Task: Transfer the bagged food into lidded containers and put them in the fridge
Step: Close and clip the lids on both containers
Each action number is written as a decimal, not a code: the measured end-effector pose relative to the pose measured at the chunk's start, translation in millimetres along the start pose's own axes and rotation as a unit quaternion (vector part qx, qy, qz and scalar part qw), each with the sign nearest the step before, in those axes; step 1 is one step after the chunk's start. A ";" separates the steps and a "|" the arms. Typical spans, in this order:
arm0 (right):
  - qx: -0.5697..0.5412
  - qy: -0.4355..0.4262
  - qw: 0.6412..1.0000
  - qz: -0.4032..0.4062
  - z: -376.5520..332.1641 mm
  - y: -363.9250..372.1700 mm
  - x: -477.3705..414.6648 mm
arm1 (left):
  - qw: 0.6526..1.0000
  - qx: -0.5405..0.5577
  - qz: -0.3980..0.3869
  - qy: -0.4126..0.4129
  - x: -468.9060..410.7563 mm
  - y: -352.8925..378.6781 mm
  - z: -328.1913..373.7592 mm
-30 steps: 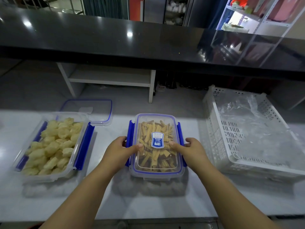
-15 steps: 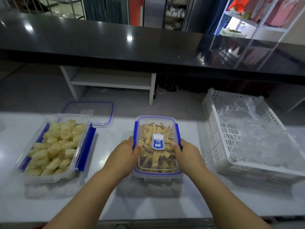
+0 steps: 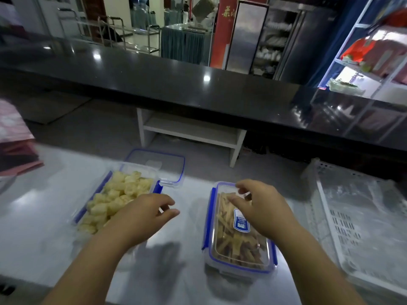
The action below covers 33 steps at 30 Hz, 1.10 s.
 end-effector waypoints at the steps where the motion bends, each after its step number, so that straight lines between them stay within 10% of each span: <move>1: 0.015 -0.020 0.999 -0.027 -13.7 6.0 -7.8 | 1.000 0.008 0.015 -0.001 1.8 -10.7 -11.5; 10: 0.049 -0.007 0.990 -0.134 -81.4 57.7 -98.9 | 0.987 0.008 0.143 -0.078 -10.2 -96.7 -124.1; 22: -0.079 0.197 0.972 -0.099 -63.0 123.7 -198.5 | 0.993 0.081 0.041 -0.070 -62.4 -100.1 -192.1; 33: -0.503 0.151 0.851 0.023 -52.1 123.8 -185.9 | 0.975 0.209 -0.045 -0.061 -75.7 -95.5 -207.0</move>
Point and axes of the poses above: each hand's wrist, its own x-axis away from the middle knuckle, its own y-axis out of the palm, z = x × y, the point moved 8 cm from there along -x, towards the middle knuckle, and after that the axes turned 14 degrees about -z, right-handed, at the moved point
